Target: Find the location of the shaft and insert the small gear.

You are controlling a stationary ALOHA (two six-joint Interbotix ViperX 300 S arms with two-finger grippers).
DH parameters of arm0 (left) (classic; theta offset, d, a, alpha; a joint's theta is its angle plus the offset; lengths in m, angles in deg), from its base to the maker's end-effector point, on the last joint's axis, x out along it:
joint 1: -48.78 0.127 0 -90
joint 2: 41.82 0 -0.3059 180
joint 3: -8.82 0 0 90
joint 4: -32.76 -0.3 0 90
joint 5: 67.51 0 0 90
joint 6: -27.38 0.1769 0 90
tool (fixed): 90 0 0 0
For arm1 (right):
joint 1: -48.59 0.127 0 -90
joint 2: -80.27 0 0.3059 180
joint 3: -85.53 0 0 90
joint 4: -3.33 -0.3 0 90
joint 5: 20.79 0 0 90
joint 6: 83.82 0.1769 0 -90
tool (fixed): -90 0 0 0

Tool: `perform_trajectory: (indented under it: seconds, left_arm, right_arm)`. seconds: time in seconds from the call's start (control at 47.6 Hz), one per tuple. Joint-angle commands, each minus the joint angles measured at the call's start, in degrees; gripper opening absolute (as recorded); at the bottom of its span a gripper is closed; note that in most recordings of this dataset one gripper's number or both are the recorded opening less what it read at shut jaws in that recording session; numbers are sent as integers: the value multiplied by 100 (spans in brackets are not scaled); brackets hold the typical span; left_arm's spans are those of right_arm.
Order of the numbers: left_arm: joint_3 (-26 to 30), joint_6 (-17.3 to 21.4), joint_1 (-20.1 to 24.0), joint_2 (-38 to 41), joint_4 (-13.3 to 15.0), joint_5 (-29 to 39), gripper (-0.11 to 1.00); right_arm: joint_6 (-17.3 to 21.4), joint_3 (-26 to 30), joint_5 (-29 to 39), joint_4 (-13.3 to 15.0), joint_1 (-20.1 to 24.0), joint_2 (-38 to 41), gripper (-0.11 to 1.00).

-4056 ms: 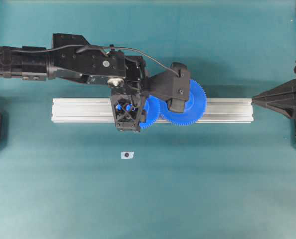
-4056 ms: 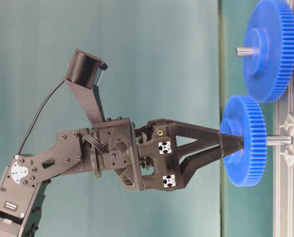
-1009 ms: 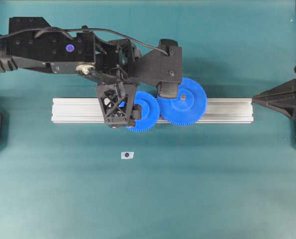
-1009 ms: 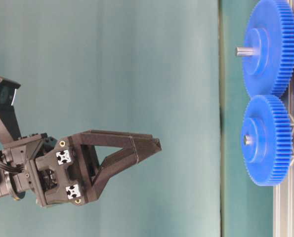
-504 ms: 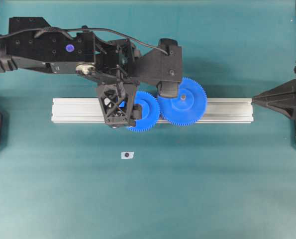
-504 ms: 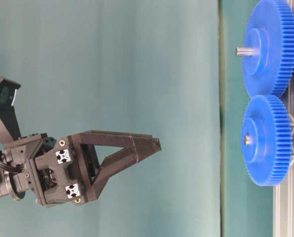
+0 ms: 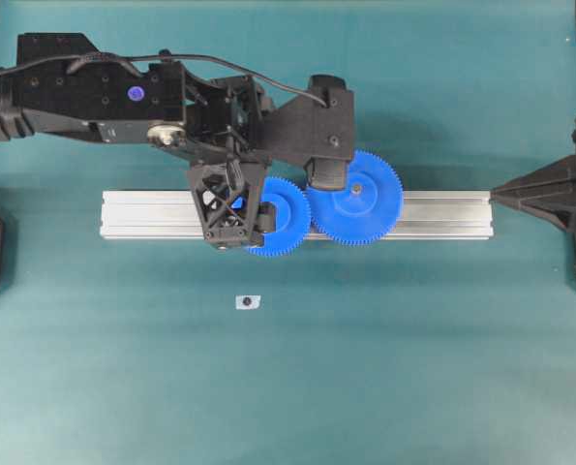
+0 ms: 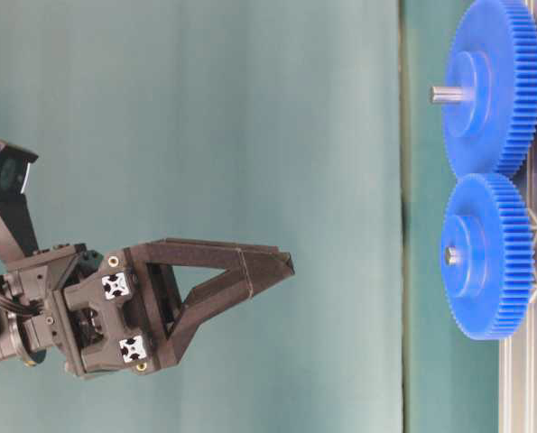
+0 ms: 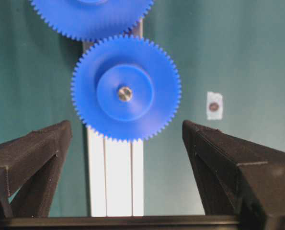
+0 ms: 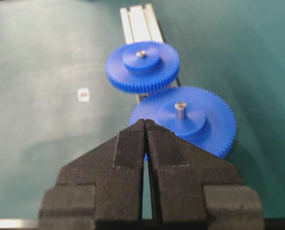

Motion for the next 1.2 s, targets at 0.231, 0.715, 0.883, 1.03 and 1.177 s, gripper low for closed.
perform_trajectory:
  seconds: [0.231, 0.715, 0.883, 1.03, 1.177]
  left_arm:
    - [53, 0, -18, -193, -9, 88, 90]
    - [53, -9, -18, -193, 0, 88, 90]
    - [53, -44, -18, -185, 0, 88, 90]
    - [53, -79, -18, -176, -9, 88, 90]
    - [53, -97, -26, -176, -9, 88, 90]
  right_arm:
    - [53, 53, -62, 0, -18, 44, 0]
    - [149, 26, -70, 0, -18, 44, 1]
    - [176, 18, -70, 0, -18, 44, 0]
    - [176, 18, -70, 0, -18, 44, 1]
    - [176, 18, -70, 0, -18, 44, 0]
